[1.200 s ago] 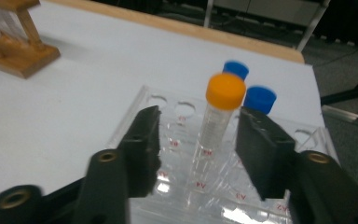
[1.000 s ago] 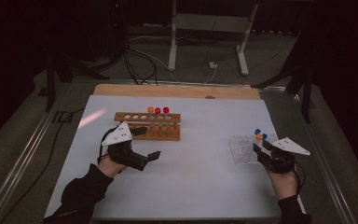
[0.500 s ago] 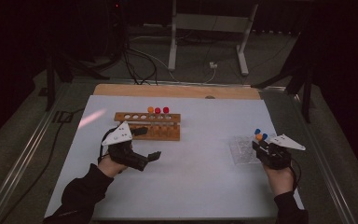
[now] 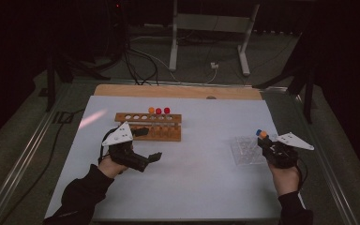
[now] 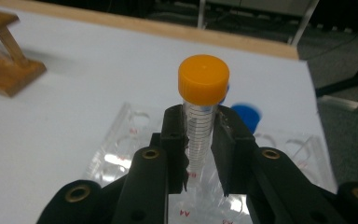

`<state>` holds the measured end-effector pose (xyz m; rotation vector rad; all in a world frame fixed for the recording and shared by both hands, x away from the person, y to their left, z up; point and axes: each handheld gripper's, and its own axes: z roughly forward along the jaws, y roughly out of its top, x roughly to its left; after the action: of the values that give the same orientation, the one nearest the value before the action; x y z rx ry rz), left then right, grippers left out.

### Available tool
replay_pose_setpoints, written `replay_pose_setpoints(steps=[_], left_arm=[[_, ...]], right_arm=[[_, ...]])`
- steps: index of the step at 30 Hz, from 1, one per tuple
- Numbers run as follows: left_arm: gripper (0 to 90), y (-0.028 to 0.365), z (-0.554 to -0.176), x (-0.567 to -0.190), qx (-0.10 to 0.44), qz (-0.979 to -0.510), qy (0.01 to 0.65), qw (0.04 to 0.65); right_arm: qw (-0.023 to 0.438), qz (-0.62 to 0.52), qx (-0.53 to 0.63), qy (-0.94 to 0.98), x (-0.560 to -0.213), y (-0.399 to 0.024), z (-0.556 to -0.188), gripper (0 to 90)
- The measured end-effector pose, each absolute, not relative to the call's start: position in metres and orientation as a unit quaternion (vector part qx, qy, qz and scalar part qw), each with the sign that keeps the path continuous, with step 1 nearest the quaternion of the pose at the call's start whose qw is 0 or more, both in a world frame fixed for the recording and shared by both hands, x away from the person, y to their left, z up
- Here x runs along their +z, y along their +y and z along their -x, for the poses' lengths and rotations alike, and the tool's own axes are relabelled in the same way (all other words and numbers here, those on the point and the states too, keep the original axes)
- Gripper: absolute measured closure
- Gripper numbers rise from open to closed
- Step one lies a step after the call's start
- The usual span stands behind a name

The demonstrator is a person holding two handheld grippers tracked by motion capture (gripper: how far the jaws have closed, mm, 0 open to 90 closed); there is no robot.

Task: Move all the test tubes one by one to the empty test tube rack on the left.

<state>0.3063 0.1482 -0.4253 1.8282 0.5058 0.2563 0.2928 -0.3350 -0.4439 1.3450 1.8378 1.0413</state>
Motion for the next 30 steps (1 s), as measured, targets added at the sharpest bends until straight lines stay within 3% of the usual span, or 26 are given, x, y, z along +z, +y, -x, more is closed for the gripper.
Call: replay_pose_setpoints(steps=[7, 13, 30], left_arm=[[0.5, 0.147, -0.305, -0.425, 0.106, -0.784, 0.211, 0.574], [0.5, 0.144, -0.304, -0.424, 0.103, -0.785, 0.208, 0.574], [0.6, 0.131, -0.300, -0.421, 0.083, -0.799, 0.200, 0.562]], right_arm=[[0.340, -0.488, 0.406, 0.694, -0.425, -0.331, -0.284, 74.4], [0.336, -0.449, 0.435, 0.704, -0.406, -0.314, -0.273, 74.5], [0.235, -0.355, 0.463, 0.777, -0.421, -0.236, -0.276, 74.4]])
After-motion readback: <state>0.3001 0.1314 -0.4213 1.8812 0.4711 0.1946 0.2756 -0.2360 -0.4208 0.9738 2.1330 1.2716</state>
